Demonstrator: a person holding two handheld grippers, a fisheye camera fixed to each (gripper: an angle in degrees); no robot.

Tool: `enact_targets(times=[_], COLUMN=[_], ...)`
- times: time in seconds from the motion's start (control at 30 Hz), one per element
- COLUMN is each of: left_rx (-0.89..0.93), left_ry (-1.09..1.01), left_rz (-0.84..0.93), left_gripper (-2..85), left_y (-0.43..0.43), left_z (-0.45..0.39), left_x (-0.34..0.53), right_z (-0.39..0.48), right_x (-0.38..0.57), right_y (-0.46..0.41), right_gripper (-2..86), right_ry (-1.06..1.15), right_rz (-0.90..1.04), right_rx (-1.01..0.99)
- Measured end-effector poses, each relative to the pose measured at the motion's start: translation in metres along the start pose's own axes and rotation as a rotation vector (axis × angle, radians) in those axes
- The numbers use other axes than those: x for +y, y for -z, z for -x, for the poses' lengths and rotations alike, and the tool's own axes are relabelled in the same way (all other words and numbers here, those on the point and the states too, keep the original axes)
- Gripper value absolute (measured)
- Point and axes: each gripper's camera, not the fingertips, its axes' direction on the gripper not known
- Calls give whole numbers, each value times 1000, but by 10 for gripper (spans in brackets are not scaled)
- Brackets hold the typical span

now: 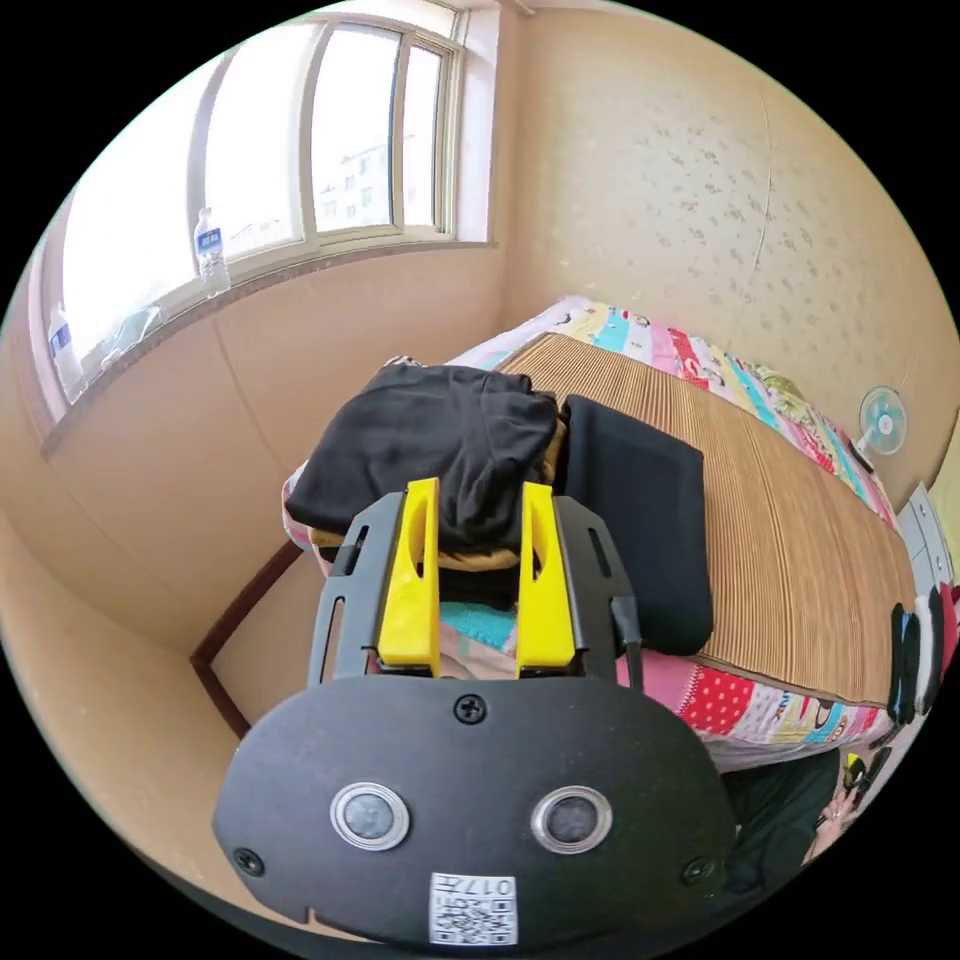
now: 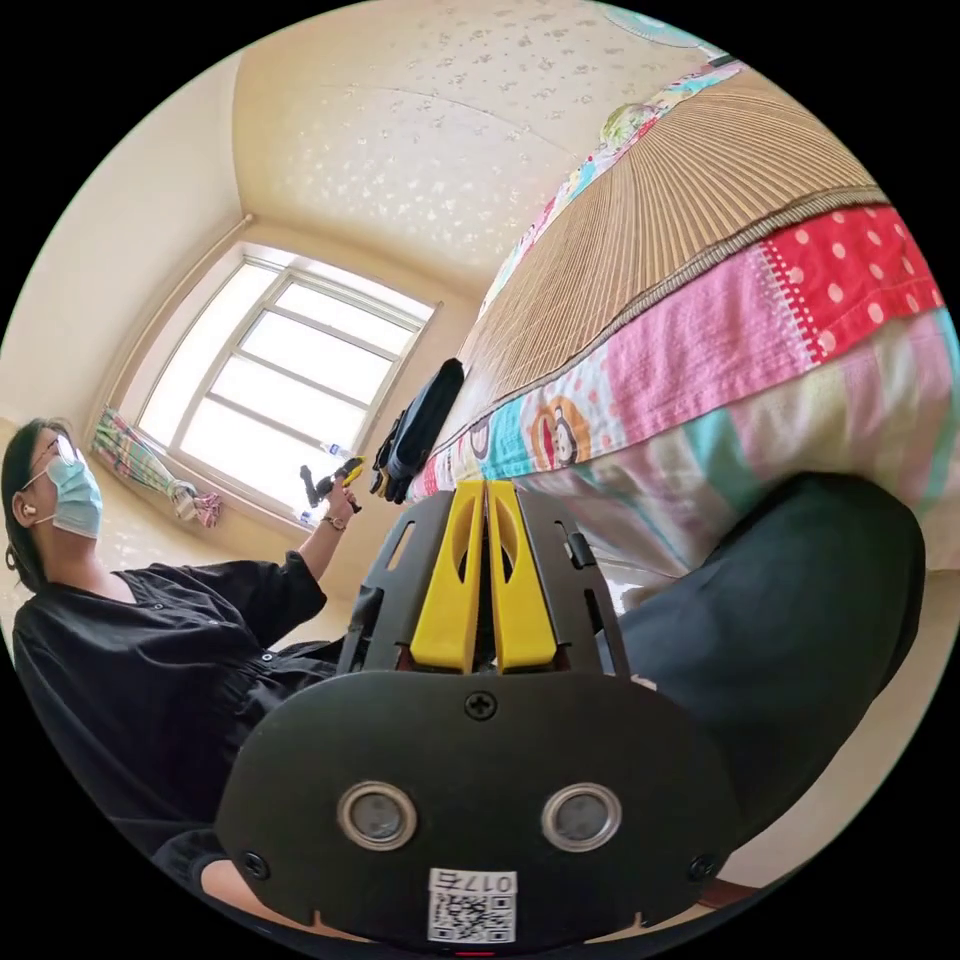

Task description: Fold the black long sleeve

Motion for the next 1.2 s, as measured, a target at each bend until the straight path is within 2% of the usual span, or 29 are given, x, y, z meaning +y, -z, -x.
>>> enact_targets(times=[0.07,0.13,0.23,0.4,0.43,0.6,0.67,0.7,0.77,0.83,0.93,1.07,1.2], left_rx=[13,4,-5,387,517,946,1165,1212,1364,1388,1260,1254,1208], left_ry=[-57,-21,-23,10,-18,-323,-487,-523,-605,-585,-519,-368,-276], left_rz=[183,277,215,-24,-66,-192,-211,-205,-137,-2,305,601,654], left_gripper=[54,28,1,-7,-8,-8,-8,-8,-7,-7,-7,-7,-6], left_y=[-49,-70,-61,-7,7,76,100,102,92,62,-9,-77,-95], left_z=[0,-1,-25,-79,-102,-228,-281,-291,-327,-348,-371,-350,-314], left_x=[-19,-27,-42,-83,-94,-96,-63,-52,1,46,130,227,258], right_z=[-7,-8,-8,-13,-15,-15,-11,-10,-5,-1,2,0,6], right_x=[-3,-5,-10,-22,-25,-34,-38,-38,-38,-38,-38,-42,-52], right_y=[18,29,42,57,59,70,71,72,76,79,85,87,74], right_gripper=[2,2,1,2,2,3,3,4,5,8,19,53,79], right_ry=[-29,-35,-44,-70,-87,-111,-115,-114,-107,-99,-94,-117,-133], right_rz=[-45,-72,-107,-138,-130,-151,-153,-157,-181,-207,-255,-327,-281], right_rx=[-36,-49,-55,-77,-86,-84,-81,-79,-74,-75,-80,-94,-64])
